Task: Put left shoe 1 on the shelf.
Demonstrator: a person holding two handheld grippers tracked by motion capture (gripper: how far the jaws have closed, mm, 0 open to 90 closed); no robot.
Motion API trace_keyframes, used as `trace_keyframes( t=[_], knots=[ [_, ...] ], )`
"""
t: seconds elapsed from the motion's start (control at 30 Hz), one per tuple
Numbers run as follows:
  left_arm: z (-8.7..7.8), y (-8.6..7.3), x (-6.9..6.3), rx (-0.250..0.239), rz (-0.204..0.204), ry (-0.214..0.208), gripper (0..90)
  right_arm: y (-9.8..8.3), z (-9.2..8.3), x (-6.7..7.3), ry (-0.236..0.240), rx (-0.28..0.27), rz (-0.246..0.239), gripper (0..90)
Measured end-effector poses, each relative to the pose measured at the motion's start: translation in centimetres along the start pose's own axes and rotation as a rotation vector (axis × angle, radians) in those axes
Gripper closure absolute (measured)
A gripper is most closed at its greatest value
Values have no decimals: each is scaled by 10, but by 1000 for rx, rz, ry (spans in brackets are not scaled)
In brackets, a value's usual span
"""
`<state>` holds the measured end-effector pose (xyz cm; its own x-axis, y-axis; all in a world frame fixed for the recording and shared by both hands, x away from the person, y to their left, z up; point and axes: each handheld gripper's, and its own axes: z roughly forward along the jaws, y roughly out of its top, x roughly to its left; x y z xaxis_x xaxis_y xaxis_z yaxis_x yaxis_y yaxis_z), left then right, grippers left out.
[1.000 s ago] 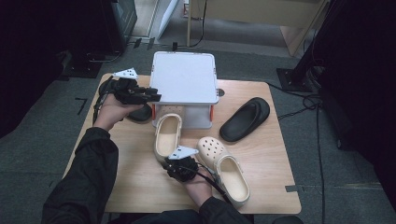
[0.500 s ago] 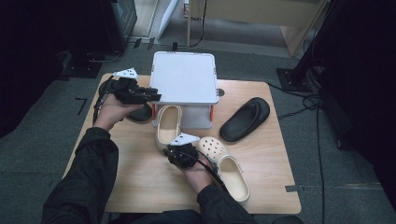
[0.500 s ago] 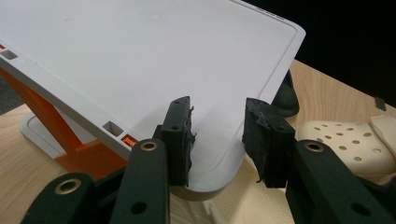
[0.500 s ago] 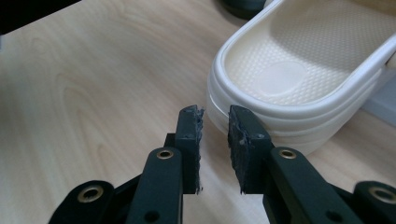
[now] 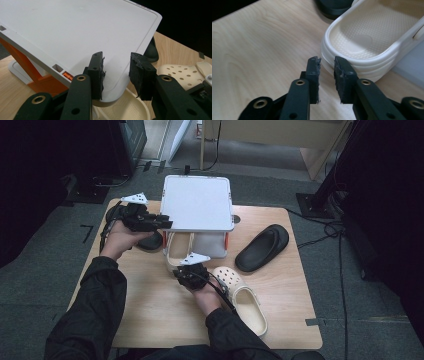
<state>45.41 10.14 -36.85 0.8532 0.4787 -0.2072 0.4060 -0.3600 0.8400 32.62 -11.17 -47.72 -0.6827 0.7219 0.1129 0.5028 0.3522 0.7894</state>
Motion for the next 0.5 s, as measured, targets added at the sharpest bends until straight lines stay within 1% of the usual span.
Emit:
trace_keyframes(
  t=[0.2,0.23,0.27,0.4,0.43,0.47,0.5],
  knots=[
    [0,0,0,1,-5,2,641,6,6,-5,7,-3,17,739],
    [0,0,0,1,-6,4,647,9,8,-6,-9,-5,5,731],
    [0,1,0,4,-6,8,649,10,9,-7,-15,-5,9,731],
    [0,1,-1,6,-7,9,649,12,13,-11,-20,-8,24,731],
    [0,1,0,6,-9,9,649,13,14,-12,-11,-14,27,736],
    [0,1,0,6,-10,6,650,16,15,-12,-9,-17,31,720],
    [0,1,0,6,-10,6,649,17,16,-12,-18,-17,22,721]
  ],
)
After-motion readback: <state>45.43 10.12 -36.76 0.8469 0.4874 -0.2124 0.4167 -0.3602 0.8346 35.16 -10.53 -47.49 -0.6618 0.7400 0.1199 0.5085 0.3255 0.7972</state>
